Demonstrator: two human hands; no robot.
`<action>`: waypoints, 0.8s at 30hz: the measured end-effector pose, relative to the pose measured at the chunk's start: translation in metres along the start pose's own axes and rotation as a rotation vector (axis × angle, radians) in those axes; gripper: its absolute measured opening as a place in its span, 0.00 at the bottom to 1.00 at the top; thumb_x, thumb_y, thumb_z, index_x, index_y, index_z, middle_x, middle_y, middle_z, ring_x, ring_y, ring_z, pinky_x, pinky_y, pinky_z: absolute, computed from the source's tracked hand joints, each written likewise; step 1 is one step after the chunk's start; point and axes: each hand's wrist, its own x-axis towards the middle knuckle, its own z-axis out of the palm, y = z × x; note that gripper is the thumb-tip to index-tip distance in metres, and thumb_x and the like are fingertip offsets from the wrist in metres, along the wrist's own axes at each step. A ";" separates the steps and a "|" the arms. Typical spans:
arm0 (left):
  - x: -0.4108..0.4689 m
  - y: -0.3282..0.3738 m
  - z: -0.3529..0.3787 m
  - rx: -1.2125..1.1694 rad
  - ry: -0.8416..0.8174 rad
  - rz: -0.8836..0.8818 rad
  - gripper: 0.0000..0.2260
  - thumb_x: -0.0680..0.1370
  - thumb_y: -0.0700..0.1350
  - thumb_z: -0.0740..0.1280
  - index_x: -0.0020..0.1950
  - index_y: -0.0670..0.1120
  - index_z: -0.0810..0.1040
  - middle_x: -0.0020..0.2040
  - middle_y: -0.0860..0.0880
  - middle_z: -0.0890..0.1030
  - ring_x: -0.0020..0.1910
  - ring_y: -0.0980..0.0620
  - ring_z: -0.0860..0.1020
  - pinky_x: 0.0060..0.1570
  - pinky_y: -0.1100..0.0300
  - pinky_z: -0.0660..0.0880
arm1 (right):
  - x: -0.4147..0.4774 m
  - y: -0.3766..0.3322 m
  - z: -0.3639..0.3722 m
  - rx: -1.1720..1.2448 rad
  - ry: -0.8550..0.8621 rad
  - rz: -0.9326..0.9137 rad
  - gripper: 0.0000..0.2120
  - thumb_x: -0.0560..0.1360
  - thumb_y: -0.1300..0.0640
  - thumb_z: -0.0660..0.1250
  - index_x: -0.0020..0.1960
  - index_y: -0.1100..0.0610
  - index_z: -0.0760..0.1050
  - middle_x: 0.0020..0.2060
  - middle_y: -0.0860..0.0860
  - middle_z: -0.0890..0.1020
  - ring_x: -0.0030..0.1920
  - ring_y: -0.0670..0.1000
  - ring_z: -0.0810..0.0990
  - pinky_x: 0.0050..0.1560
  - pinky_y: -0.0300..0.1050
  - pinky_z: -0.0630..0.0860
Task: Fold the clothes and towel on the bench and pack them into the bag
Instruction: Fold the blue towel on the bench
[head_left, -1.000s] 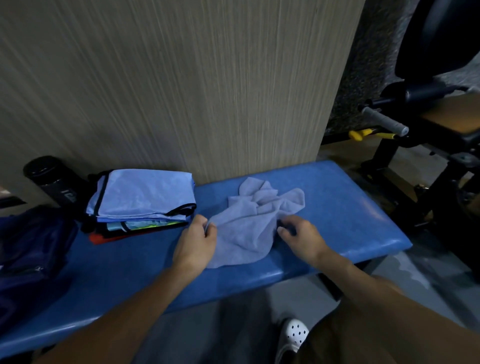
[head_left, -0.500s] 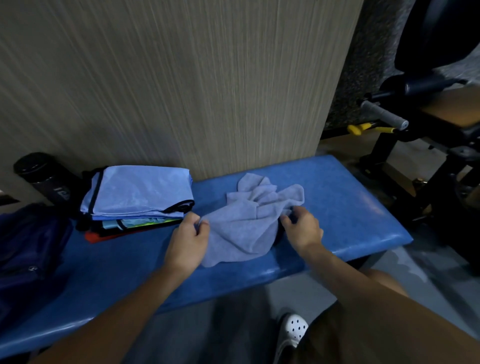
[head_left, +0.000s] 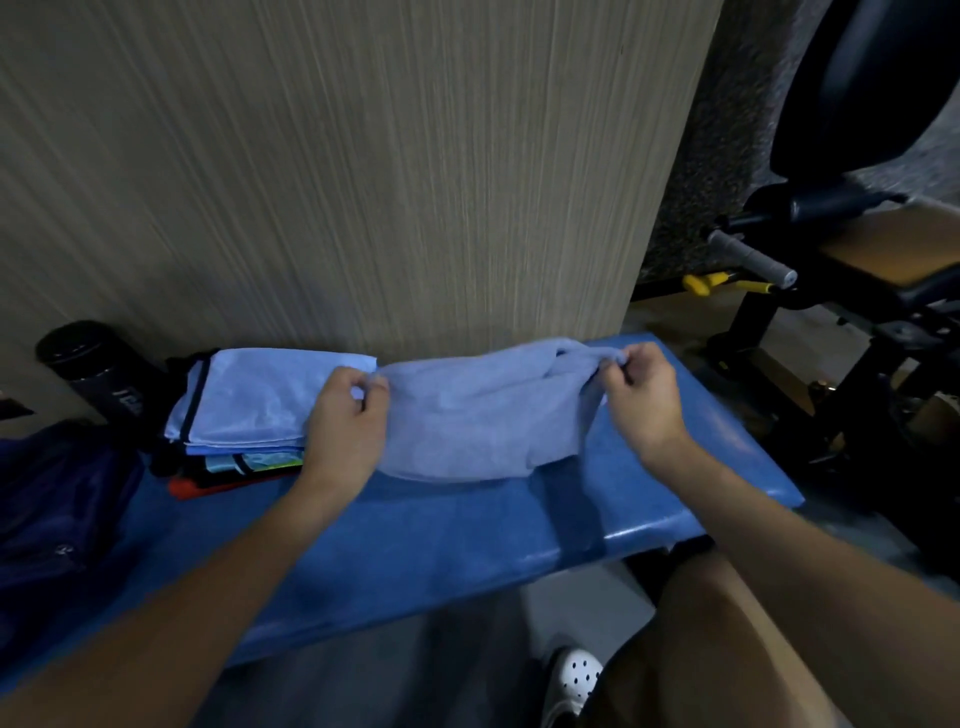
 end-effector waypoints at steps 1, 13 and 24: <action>0.007 0.008 -0.003 -0.027 0.045 0.008 0.08 0.82 0.45 0.63 0.45 0.42 0.72 0.32 0.50 0.70 0.30 0.55 0.68 0.29 0.68 0.66 | 0.005 -0.010 -0.007 0.021 0.025 -0.024 0.05 0.79 0.64 0.63 0.45 0.59 0.68 0.34 0.53 0.73 0.37 0.46 0.71 0.36 0.40 0.69; -0.045 -0.034 0.024 -0.151 -0.225 -0.299 0.09 0.78 0.39 0.69 0.57 0.42 0.74 0.43 0.42 0.81 0.36 0.52 0.76 0.31 0.70 0.72 | -0.062 0.039 -0.041 -0.174 -0.349 0.474 0.15 0.76 0.66 0.66 0.62 0.60 0.70 0.32 0.53 0.74 0.28 0.50 0.71 0.27 0.39 0.70; -0.064 -0.055 0.043 0.164 -0.429 -0.366 0.29 0.73 0.52 0.74 0.22 0.48 0.59 0.21 0.54 0.61 0.22 0.55 0.60 0.30 0.59 0.59 | -0.068 0.063 -0.027 -0.284 -0.347 0.416 0.17 0.73 0.48 0.73 0.58 0.51 0.73 0.41 0.56 0.82 0.40 0.57 0.80 0.43 0.53 0.80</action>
